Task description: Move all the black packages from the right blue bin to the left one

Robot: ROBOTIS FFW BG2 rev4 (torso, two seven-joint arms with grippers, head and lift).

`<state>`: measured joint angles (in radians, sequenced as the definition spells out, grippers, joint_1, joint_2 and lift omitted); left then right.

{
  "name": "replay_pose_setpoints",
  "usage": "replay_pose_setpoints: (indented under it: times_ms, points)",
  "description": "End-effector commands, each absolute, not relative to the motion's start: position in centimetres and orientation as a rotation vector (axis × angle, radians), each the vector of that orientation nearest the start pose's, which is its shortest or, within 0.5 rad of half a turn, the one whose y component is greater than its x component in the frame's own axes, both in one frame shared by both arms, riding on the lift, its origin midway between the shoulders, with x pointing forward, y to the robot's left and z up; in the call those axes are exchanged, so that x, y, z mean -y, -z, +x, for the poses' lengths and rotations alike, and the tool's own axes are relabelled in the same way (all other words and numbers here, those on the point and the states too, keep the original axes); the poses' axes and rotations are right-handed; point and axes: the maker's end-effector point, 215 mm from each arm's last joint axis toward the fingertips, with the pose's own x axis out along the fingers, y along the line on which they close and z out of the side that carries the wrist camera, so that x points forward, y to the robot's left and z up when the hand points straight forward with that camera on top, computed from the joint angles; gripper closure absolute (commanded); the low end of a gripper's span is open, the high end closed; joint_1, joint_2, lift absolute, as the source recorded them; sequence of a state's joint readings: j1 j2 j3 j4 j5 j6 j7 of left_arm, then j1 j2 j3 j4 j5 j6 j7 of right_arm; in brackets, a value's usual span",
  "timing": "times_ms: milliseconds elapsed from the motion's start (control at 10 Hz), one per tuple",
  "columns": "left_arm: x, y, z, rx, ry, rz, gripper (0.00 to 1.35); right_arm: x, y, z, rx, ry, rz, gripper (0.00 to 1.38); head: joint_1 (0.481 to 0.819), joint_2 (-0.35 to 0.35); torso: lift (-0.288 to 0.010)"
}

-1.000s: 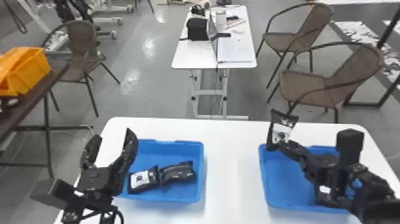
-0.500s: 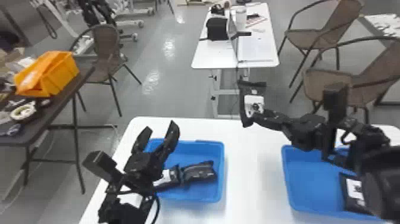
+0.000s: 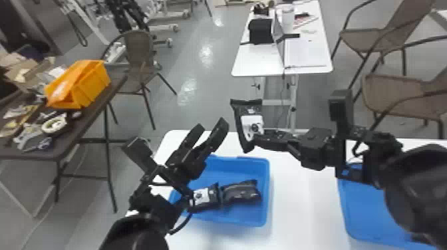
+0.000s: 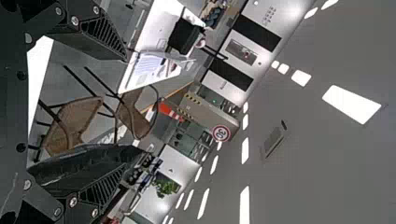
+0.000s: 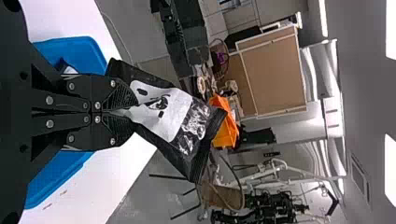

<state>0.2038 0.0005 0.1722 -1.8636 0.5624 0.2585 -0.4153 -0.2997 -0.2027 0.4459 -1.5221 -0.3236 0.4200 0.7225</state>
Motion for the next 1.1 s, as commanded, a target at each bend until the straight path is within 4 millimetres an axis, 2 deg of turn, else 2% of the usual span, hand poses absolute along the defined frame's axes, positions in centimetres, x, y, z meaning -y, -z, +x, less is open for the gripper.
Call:
replay_pose_setpoints:
  times_ms: [0,200,400,500,600,1000]
  points:
    - [-20.1,31.2,52.7,-0.032,0.372,-0.561,0.23,-6.7,34.1,51.8,-0.289,-1.177,0.064,1.15,0.695,0.277,0.0]
    - [-17.7,30.8,53.0,-0.053,0.451,-0.592,0.23,-7.6,33.5,51.9,-0.275,-1.196,0.062,1.15,0.695,0.273,0.0]
    - [-16.5,30.8,53.0,-0.069,0.48,-0.628,0.24,-8.1,33.7,51.7,-0.282,-1.205,0.082,1.15,0.695,0.259,0.0]
    - [-16.3,30.9,53.1,-0.075,0.484,-0.609,0.46,-8.1,33.9,51.5,-0.286,-1.206,0.09,1.15,0.695,0.257,0.0]
    - [-16.3,30.9,53.3,-0.077,0.479,-0.582,1.21,-8.1,33.9,51.5,-0.285,-1.206,0.09,1.15,0.695,0.254,0.0]
    - [-16.3,29.9,53.2,-0.02,0.478,-0.655,1.21,-8.4,34.1,51.5,-0.279,-1.202,0.1,1.15,0.695,0.255,0.0]
